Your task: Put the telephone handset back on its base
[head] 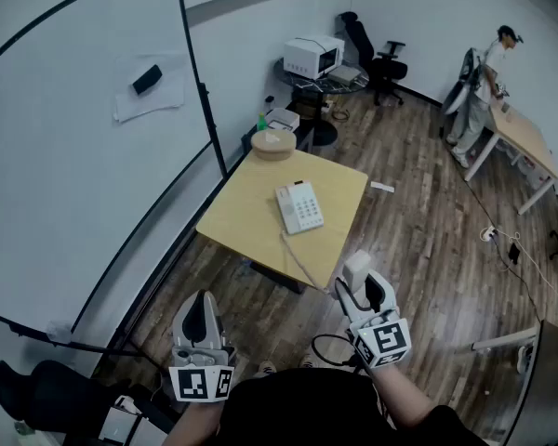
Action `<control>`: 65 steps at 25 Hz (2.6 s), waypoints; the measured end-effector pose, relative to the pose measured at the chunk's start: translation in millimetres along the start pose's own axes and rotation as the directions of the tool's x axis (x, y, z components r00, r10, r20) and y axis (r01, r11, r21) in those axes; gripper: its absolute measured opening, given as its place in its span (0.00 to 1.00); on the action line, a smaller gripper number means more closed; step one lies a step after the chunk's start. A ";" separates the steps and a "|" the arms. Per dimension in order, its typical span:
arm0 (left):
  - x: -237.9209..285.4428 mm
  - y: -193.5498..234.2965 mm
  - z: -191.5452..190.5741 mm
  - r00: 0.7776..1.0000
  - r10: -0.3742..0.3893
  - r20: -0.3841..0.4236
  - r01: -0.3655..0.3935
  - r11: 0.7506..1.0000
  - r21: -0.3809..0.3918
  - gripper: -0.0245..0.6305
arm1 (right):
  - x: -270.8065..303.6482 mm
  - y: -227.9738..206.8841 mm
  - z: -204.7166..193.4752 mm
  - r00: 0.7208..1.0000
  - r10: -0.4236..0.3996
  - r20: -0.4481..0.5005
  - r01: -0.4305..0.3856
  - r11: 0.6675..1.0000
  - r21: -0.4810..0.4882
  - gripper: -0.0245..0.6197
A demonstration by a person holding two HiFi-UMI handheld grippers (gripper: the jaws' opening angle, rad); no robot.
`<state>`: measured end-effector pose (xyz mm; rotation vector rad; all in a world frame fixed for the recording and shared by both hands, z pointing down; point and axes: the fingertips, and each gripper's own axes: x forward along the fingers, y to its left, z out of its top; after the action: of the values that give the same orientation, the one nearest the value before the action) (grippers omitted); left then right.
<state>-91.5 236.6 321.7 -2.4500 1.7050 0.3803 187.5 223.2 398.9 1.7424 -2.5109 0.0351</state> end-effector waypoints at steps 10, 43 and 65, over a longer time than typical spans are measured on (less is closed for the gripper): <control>4.8 1.8 -0.7 1.000 0.015 -0.005 -0.015 1.000 0.007 0.04 | 8.5 -4.1 0.7 0.999 0.026 0.024 -0.028 0.997 0.066 0.39; 181.4 64.3 -53.7 1.000 0.024 0.003 -0.024 0.998 0.062 0.04 | 183.4 -56.0 15.3 0.998 0.064 0.021 -0.064 0.998 0.001 0.38; 350.0 181.0 -137.4 0.984 -0.169 -0.050 0.163 0.981 -0.110 0.04 | 372.4 -67.5 -13.5 0.974 -0.105 -0.201 0.109 0.994 0.006 0.38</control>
<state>-127.8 -177.1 361.8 -2.6809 1.5229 0.3908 122.0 -147.3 441.3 1.7798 -2.2795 0.2146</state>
